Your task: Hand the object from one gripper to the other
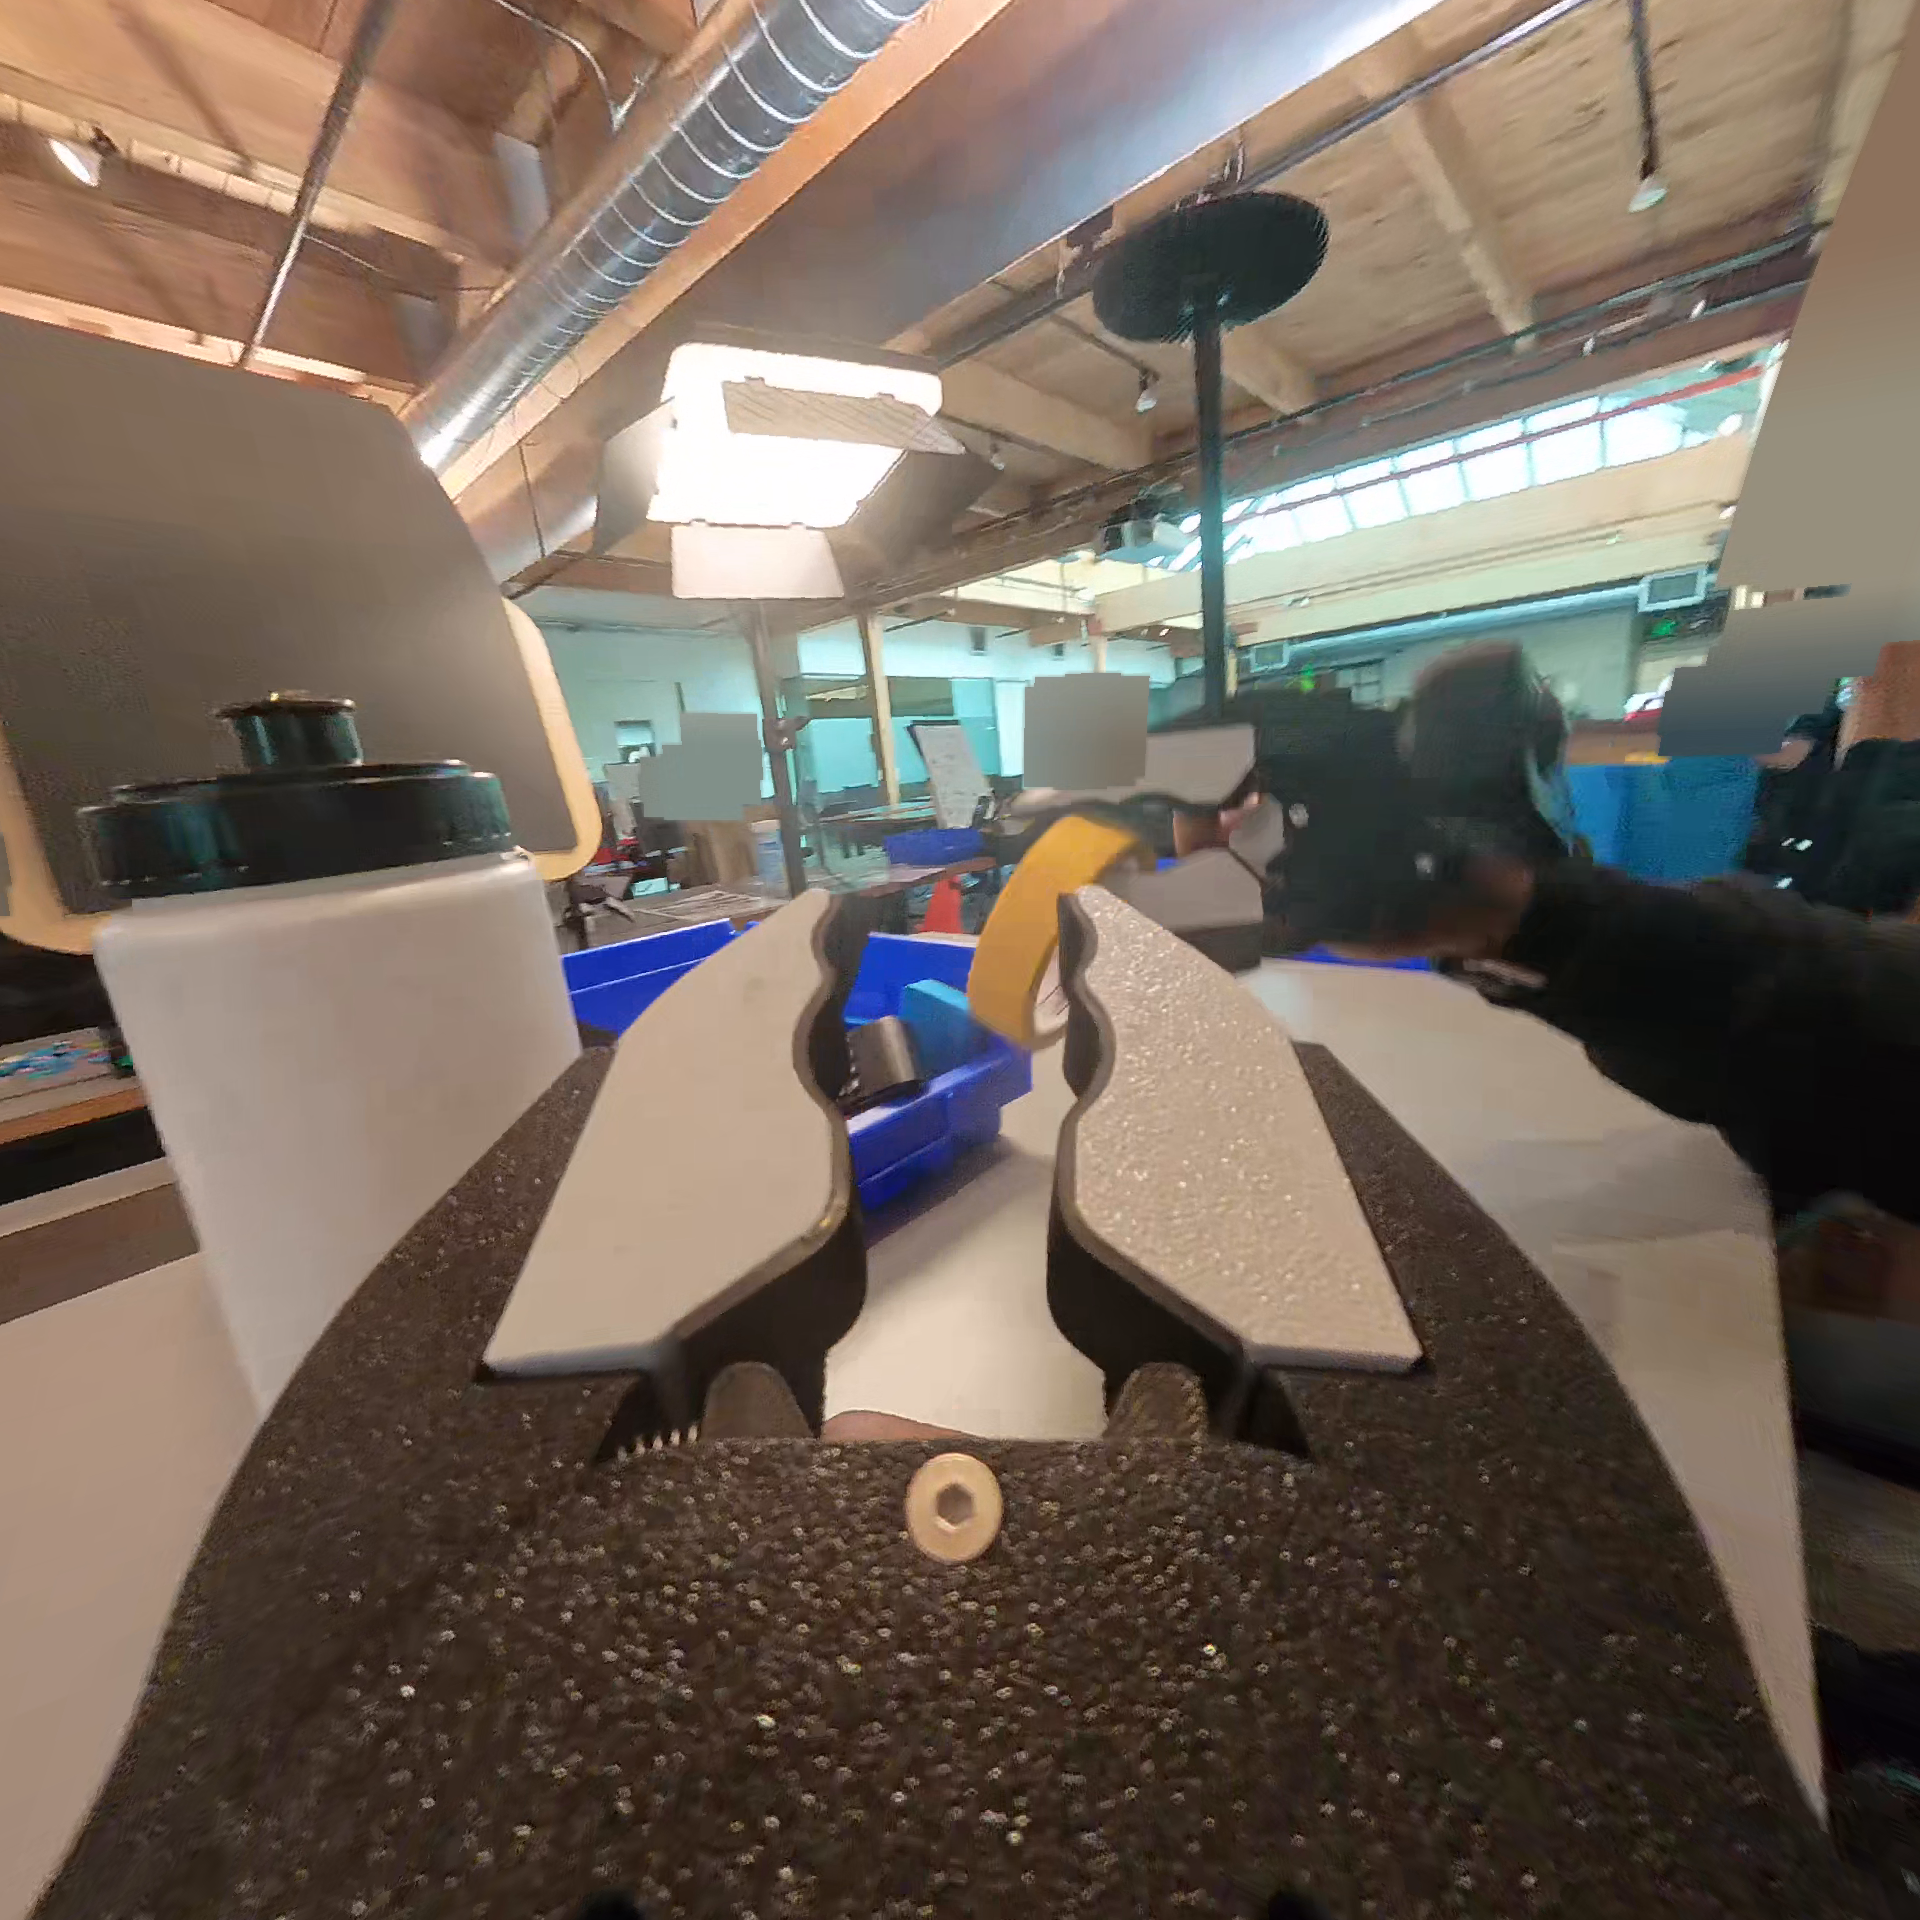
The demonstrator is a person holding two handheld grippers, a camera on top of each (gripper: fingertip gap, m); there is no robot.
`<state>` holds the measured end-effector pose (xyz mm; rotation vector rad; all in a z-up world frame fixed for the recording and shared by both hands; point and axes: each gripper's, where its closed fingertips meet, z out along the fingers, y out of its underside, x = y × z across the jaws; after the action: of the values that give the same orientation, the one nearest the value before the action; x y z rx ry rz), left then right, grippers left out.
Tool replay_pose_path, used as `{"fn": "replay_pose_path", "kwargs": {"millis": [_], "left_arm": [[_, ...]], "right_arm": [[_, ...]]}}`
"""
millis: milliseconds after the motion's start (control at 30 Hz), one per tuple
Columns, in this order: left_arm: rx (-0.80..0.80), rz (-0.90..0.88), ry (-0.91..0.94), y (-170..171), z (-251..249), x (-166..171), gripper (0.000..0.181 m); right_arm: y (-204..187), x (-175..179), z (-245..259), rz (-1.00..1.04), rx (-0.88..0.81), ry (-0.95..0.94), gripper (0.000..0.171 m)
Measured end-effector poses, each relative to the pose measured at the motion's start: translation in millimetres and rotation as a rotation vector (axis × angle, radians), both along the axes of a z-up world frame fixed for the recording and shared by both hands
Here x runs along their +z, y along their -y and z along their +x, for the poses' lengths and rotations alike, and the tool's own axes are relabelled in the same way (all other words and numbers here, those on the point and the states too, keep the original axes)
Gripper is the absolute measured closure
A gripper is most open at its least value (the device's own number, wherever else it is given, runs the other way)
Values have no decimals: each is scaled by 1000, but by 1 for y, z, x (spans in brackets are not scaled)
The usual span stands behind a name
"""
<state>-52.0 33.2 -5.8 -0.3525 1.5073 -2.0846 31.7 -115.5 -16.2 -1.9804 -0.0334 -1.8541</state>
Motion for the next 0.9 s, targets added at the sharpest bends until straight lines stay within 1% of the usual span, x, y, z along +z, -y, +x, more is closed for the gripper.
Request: {"fn": "replay_pose_path", "kwargs": {"millis": [67, 133, 333, 400, 600, 767, 900], "left_arm": [[26, 39, 5, 0, 4, -9, 143], [36, 55, -11, -1, 9, -17, 144], [33, 14, -81, -13, 14, -24, 144], [38, 7, -106, -17, 15, -28, 144], [43, -51, -126, -27, 11, -26, 145], [96, -87, -123, -40, 12, -24, 144], [121, -132, -146, -51, 16, -23, 145]], "right_arm": [[10, 12, 24, 29, -47, -25, 146], [13, 14, 47, 47, -64, -102, 148], [-1, 18, 99, 18, -41, -273, 148], [-6, 13, 116, 11, -28, -375, 148], [-11, -9, 173, -3, -39, -572, 148], [-15, -39, 204, -58, -50, -671, 148], [-14, -59, 223, -124, -72, -696, 148]]}}
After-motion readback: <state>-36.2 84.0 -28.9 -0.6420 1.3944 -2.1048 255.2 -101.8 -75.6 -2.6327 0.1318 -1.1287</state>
